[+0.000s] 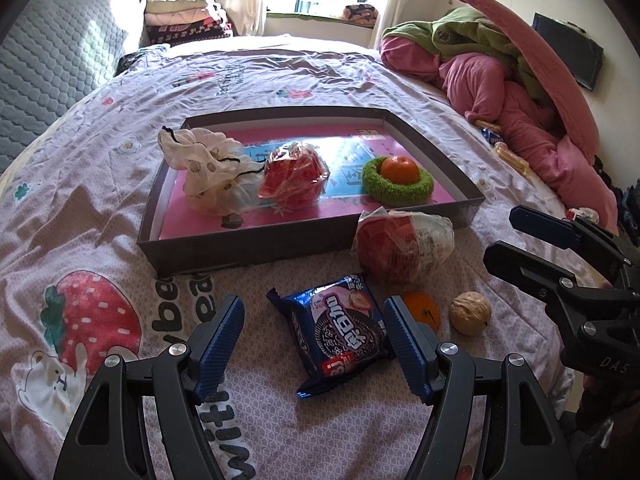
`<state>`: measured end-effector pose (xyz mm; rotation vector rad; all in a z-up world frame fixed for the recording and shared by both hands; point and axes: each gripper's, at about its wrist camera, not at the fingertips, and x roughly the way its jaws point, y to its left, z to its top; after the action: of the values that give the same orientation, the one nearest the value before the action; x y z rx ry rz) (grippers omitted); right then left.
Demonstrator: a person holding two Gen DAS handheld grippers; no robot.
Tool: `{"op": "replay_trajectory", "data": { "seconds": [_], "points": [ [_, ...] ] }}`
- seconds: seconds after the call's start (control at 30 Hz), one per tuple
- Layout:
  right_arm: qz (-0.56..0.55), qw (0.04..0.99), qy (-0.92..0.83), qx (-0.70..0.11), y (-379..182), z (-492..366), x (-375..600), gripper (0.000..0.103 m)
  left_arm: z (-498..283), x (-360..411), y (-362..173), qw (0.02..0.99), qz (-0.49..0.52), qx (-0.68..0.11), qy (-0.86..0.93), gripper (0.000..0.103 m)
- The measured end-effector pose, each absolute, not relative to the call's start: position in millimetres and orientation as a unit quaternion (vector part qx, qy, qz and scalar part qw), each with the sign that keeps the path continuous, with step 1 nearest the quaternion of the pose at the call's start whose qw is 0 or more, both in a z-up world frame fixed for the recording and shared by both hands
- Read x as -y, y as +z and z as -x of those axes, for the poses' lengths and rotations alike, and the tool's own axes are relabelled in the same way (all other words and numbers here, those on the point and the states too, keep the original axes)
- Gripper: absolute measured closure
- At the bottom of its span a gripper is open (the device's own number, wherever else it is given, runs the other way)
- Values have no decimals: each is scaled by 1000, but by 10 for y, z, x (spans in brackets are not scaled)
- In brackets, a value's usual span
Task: Organize objects
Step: 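Move left tool to the blue biscuit pack while right tool approaches the clear red-item bag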
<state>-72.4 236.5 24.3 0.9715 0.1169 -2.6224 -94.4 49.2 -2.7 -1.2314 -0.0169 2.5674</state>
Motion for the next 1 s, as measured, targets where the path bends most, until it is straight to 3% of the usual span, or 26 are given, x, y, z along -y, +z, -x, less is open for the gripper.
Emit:
{"op": "replay_trajectory", "data": {
  "seconds": [1.0],
  "points": [
    [-378, 165, -907, -85, 13, 900, -2198, 42, 1111, -582, -237, 138, 468, 34, 872, 29]
  ]
}}
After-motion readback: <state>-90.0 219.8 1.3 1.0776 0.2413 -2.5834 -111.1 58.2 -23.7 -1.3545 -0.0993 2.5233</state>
